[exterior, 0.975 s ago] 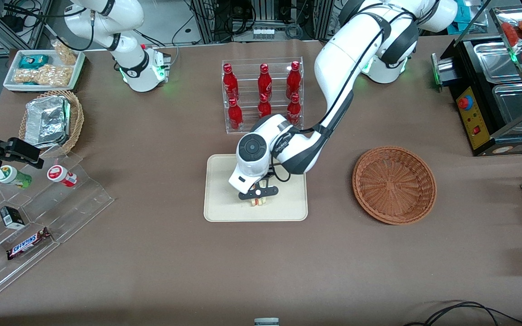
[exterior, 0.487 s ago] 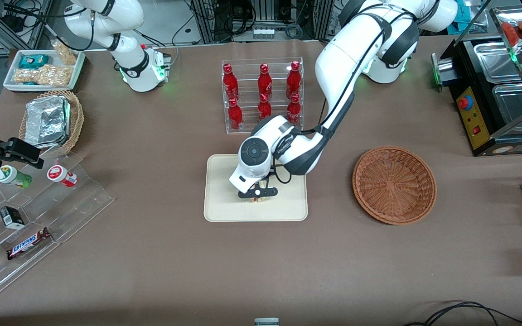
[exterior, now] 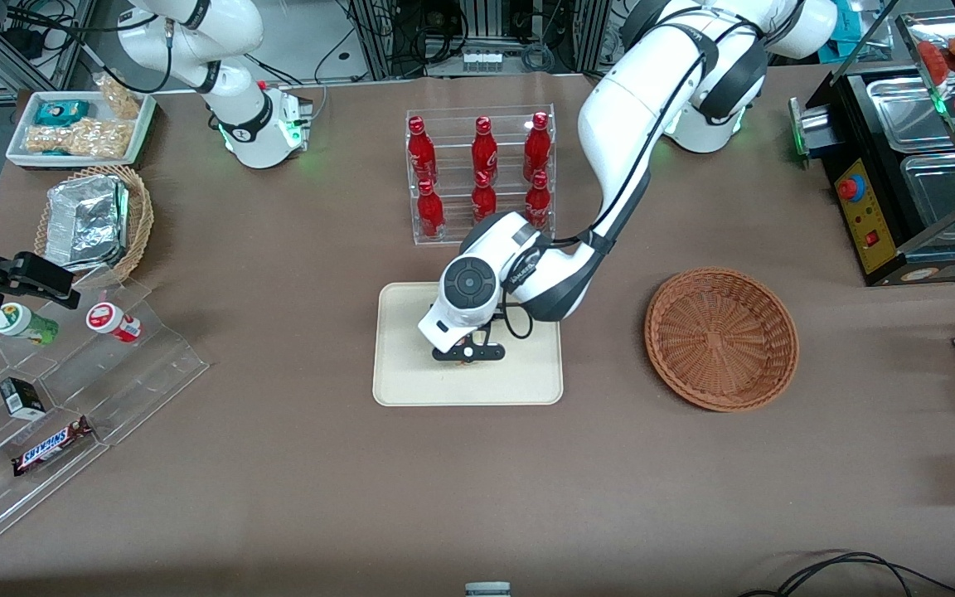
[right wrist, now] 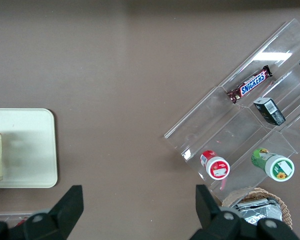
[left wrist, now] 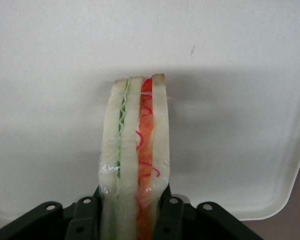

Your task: Place sandwich from basket to tray

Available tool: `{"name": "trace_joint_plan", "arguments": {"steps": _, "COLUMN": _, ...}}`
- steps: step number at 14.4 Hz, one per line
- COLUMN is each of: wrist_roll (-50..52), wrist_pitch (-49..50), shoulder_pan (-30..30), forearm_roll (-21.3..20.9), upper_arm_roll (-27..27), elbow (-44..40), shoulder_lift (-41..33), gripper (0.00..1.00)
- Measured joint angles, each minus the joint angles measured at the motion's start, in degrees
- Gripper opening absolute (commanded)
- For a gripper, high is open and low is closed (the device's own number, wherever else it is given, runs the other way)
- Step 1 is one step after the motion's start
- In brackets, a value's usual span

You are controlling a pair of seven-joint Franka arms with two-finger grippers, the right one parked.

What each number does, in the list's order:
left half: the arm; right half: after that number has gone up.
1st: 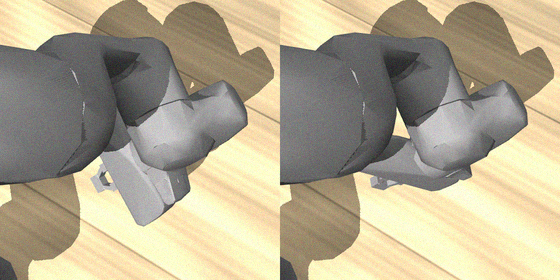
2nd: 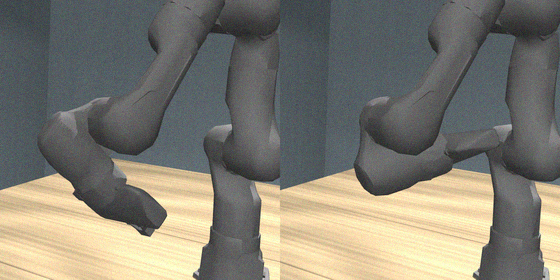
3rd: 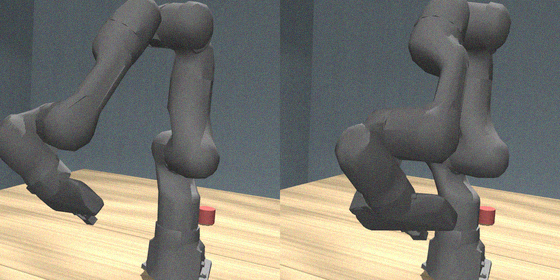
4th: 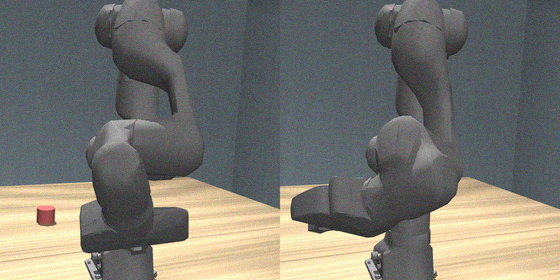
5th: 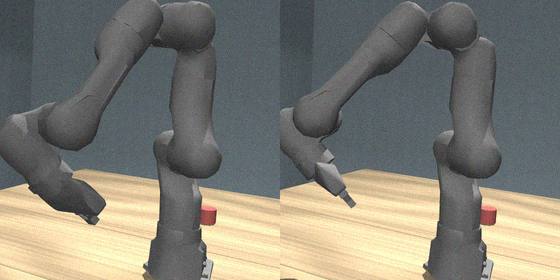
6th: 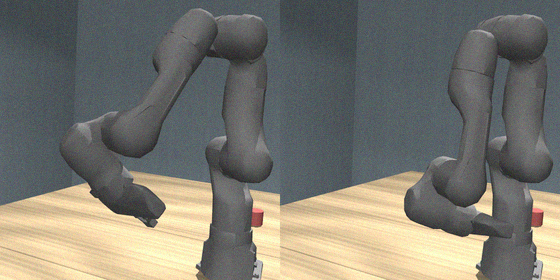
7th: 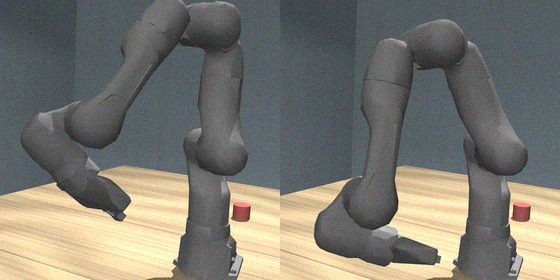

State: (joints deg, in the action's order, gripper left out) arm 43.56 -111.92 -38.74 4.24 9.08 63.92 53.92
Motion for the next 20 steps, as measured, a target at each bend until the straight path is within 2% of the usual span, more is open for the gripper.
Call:
{"name": "trace_joint_plan", "arguments": {"steps": 6, "wrist_roll": 1.74, "wrist_pitch": 0.51, "shoulder_pan": 0.07, "forearm_roll": 0.00, "upper_arm_roll": -2.07, "elbow": -0.79, "shoulder_lift": -0.60, "gripper": 1.00}}
{"name": "trace_joint_plan", "arguments": {"steps": 9, "wrist_roll": 1.87, "wrist_pitch": 7.55, "shoulder_pan": 0.08, "forearm_roll": 0.12, "upper_arm_roll": -2.71, "elbow": -2.14, "shoulder_lift": -3.81, "gripper": 1.00}}
{"name": "trace_joint_plan", "arguments": {"steps": 11, "wrist_roll": 1.88, "wrist_pitch": 13.51, "shoulder_pan": 0.08, "forearm_roll": 1.67, "upper_arm_roll": -4.90, "elbow": -2.74, "shoulder_lift": -8.00, "gripper": 1.00}}
{"name": "trace_joint_plan", "arguments": {"steps": 14, "wrist_roll": 0.43, "wrist_pitch": 24.22, "shoulder_pan": 0.14, "forearm_roll": 6.66, "upper_arm_roll": -12.59, "elbow": -2.78, "shoulder_lift": -15.07, "gripper": 1.00}}
{"name": "trace_joint_plan", "arguments": {"steps": 17, "wrist_roll": -8.02, "wrist_pitch": 34.25, "shoulder_pan": 0.38, "forearm_roll": 11.20, "upper_arm_roll": -24.05, "elbow": 0.06, "shoulder_lift": -22.46, "gripper": 1.00}}
{"name": "trace_joint_plan", "arguments": {"steps": 20, "wrist_roll": -19.94, "wrist_pitch": 39.32, "shoulder_pan": 0.94, "forearm_roll": 11.76, "upper_arm_roll": -35.65, "elbow": 7.79, "shoulder_lift": -30.67, "gripper": 1.00}}
